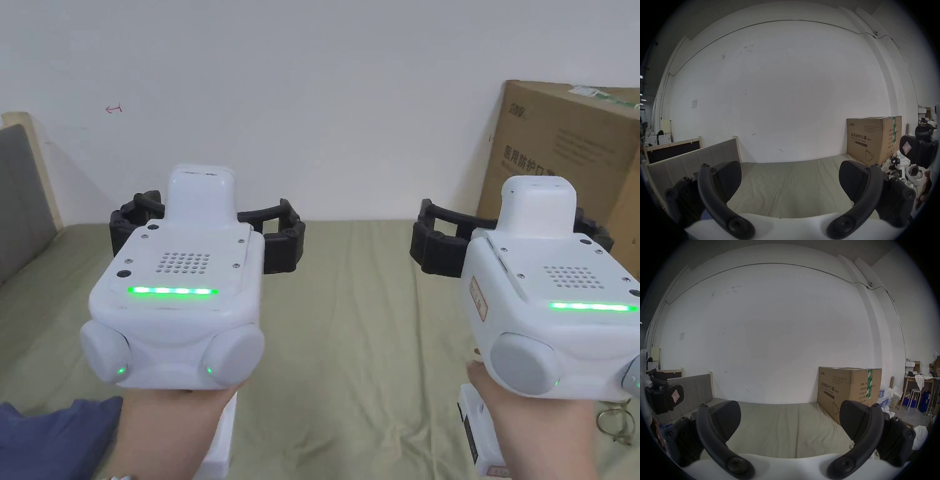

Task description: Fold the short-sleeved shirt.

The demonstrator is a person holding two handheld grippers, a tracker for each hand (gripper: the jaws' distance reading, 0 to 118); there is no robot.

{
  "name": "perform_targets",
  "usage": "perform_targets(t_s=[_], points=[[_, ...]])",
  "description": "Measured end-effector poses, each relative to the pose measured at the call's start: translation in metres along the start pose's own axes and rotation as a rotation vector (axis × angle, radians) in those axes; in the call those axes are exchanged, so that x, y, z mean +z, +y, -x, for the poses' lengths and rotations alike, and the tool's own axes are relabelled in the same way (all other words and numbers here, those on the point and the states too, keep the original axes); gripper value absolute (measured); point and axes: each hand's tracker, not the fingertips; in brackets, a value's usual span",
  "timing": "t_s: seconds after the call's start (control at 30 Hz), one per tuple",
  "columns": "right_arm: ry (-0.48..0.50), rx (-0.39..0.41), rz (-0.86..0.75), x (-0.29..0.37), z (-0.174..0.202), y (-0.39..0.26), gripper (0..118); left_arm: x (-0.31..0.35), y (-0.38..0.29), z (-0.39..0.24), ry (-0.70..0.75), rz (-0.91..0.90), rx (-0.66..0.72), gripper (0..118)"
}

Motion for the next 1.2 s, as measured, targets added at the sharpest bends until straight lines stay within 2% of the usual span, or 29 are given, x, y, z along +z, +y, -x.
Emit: perform_targets(t_s=[0.13,0.17,0.2,0.23,0.27,0.3,0.33,0.37,0.4,0.5,0.63,0.77,0.87,1.0,1.03,1.1,1.2], points=[[0.004,-0.006,-0.017,0.003,0.001,-0.002,118,0.002,-0.005,0.0,-0.042,0.006,-0.018,110],[0.001,-0.008,-0.018,0.004,0.002,-0.002,118,0.003,-0.006,-0.001,-0.075,0.008,-0.034,97],[-0.002,-0.008,-0.011,0.004,0.003,-0.002,115,0.005,-0.008,-0.001,-0.109,-0.002,-0.052,78],[0.006,-0.005,-0.008,0.004,0.003,-0.002,101,0.006,-0.01,-0.002,-0.097,-0.001,-0.06,45],[0.018,-0.001,-0.012,0.004,0.003,-0.003,41,0.004,-0.011,-0.004,-0.085,0.012,-0.067,0],[0.004,0.019,0.029,-0.002,0.002,-0.004,0,0.003,-0.013,-0.006,-0.038,0.028,-0.075,0],[-0.051,-0.016,0.066,-0.001,-0.002,-0.002,0,0.003,-0.015,-0.005,-0.034,0.031,-0.048,0],[-0.016,0.0,0.048,-0.001,-0.006,0.001,0,0.003,-0.015,-0.001,-0.067,0.043,0.007,0],[0.001,-0.02,0.065,-0.002,-0.008,-0.005,0,0.002,-0.016,0.002,-0.071,0.053,0.048,0],[-0.027,0.005,0.069,-0.002,-0.013,-0.005,0,-0.002,-0.014,0.007,-0.044,0.069,0.057,0],[-0.018,-0.023,0.073,-0.005,-0.016,-0.011,0,-0.006,-0.016,0.014,-0.053,0.09,0.081,0],[0.012,-0.031,0.073,-0.006,0.004,-0.013,0,0.005,-0.022,0.036,-0.021,0.086,0.106,0],[0.112,-0.067,0.075,-0.007,0.046,-0.017,0,0.021,-0.026,0.081,0.047,0.103,0.093,0],[0.303,-0.079,0.146,-0.013,0.136,-0.022,0,0.064,-0.03,0.164,0.325,0.077,0.021,0],[0.326,-0.073,0.162,-0.01,0.158,-0.023,0,0.075,-0.029,0.182,0.377,0.072,0.026,0],[0.46,-0.069,0.15,0.001,0.206,-0.026,0,0.095,-0.031,0.215,0.454,0.082,0.059,0],[0.567,-0.03,0.132,0.018,0.253,-0.026,0,0.111,-0.037,0.241,0.516,0.106,0.04,0]])
